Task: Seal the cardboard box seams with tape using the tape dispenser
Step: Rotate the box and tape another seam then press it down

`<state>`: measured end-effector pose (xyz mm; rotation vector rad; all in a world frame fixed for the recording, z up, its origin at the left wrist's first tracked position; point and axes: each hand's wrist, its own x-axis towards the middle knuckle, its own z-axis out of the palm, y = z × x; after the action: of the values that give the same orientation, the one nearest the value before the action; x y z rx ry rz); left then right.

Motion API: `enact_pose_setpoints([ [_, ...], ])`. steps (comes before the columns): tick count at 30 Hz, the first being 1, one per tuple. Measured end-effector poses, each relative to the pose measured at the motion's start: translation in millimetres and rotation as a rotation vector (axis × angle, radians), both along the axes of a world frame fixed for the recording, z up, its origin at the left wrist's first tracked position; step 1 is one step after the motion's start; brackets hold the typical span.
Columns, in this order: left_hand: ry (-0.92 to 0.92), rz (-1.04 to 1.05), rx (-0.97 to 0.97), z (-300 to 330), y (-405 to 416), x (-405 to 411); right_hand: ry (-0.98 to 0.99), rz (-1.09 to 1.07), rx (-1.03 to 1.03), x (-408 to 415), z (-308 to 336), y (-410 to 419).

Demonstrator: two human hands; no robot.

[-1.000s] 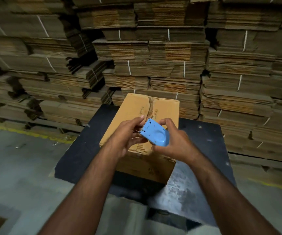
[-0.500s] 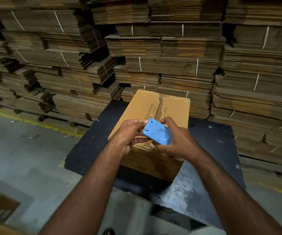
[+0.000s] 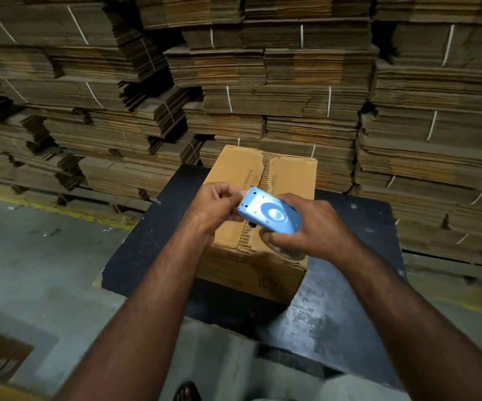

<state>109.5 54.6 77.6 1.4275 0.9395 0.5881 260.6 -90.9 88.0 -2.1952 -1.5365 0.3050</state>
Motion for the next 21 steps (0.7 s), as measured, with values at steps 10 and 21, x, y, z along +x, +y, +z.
enact_pose_setpoints([
  [10,0.125,0.204,0.191,-21,34,-56,-0.245,0.211,-0.177,-18,12,31],
  [21,0.182,0.269,0.086,-71,68,-121,-0.306,0.274,-0.314,-61,-15,59],
])
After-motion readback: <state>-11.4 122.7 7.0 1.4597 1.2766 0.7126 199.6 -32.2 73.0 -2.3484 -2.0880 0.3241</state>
